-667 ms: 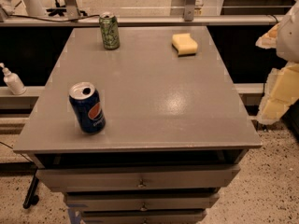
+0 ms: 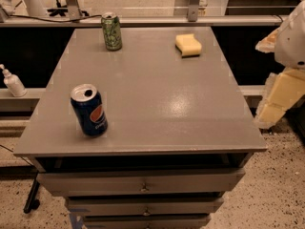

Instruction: Move sponge near pepsi can

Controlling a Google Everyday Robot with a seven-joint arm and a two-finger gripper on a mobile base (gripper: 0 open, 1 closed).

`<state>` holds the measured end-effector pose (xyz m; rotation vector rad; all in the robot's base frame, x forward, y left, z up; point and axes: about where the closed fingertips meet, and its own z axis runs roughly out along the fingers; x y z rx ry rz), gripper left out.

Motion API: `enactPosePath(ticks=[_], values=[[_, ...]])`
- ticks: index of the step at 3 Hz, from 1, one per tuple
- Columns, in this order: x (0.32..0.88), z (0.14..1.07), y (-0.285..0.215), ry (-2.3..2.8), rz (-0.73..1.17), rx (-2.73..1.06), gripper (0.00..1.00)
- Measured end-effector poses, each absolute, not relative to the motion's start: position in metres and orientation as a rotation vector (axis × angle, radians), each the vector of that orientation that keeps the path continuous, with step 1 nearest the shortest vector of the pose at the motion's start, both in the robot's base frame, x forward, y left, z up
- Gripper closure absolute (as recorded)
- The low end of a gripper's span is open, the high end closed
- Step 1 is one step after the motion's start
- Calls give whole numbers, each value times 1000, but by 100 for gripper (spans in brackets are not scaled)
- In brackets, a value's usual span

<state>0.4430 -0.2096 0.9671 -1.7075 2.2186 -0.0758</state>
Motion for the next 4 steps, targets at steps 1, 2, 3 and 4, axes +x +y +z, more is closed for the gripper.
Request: enactPosePath(ticks=[1,2,3,4], values=[[472,955,-191,2178,-23,-1652,0],[530,941,-168,2119,13,-1582,0],[593,932,-144,2058,24,-1500,0],[651,920,-138,2015,-4,-1416,0]])
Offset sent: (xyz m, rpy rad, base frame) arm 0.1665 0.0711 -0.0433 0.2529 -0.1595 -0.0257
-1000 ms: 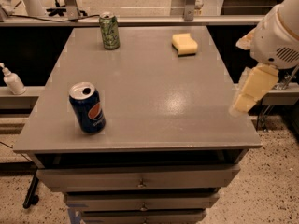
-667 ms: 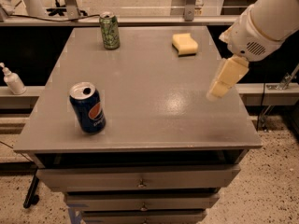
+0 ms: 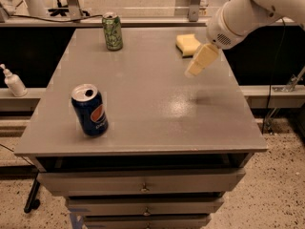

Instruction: Move sponge near pepsi can

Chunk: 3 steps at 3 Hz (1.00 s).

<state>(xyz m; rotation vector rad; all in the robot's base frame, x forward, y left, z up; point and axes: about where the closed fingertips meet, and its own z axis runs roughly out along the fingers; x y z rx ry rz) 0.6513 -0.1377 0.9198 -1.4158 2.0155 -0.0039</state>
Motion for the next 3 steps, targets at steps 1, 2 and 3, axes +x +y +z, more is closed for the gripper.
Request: enactPosePath(ticks=[1,2,3], values=[[708,897,-147,2032,-23,-1330,0],[709,896,-147,2031,-21,-1326,0],[716,889,-145,2020,23,-1262,0]])
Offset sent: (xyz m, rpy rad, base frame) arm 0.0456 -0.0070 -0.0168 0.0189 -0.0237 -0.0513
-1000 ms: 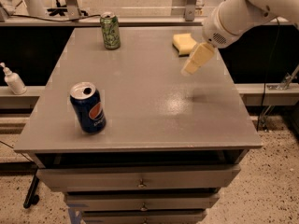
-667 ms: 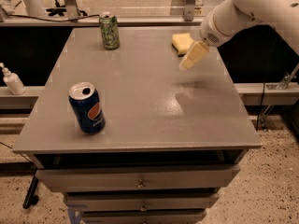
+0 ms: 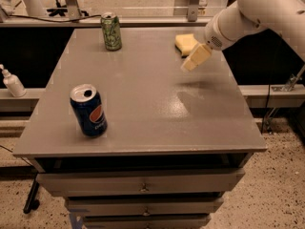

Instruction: Move sponge near pepsi can

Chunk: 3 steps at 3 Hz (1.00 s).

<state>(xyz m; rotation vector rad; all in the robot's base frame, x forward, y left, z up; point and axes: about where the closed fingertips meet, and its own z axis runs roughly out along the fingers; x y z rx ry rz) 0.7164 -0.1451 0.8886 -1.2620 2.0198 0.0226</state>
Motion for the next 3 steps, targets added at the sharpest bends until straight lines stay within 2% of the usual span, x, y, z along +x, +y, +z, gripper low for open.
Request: enactPosePath(ticks=[3], values=[[766,871,-163,1984,101,-1014,0]])
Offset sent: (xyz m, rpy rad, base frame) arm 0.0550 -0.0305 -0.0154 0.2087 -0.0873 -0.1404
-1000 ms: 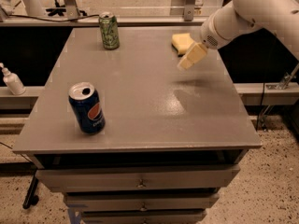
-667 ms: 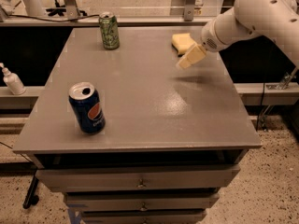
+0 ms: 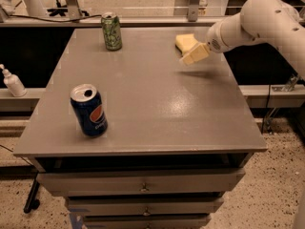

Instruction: Move sponge near pepsi can

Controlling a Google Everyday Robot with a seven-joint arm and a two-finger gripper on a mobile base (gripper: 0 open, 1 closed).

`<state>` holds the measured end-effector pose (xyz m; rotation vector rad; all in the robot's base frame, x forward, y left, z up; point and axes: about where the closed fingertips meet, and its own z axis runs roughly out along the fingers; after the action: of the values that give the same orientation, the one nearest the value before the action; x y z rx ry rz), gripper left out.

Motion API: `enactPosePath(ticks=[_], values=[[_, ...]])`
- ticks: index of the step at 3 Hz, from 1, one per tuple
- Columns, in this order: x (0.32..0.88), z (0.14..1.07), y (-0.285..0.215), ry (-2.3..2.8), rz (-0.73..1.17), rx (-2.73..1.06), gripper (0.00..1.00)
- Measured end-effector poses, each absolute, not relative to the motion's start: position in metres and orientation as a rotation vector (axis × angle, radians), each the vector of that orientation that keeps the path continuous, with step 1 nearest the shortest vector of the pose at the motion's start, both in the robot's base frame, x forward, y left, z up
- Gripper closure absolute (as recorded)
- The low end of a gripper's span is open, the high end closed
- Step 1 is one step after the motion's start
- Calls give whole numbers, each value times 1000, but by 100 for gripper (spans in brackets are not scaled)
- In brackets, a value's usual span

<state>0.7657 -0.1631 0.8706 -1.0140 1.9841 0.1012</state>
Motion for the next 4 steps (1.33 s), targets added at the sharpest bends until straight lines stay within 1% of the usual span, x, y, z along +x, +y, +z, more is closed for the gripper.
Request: enactPosePath(ticks=[2,3,4], values=[[794,849,-156,2027,152,-873,0],[799,836,-159,2060,153,-821,18],[800,833,-165,2071,144,-791,40]])
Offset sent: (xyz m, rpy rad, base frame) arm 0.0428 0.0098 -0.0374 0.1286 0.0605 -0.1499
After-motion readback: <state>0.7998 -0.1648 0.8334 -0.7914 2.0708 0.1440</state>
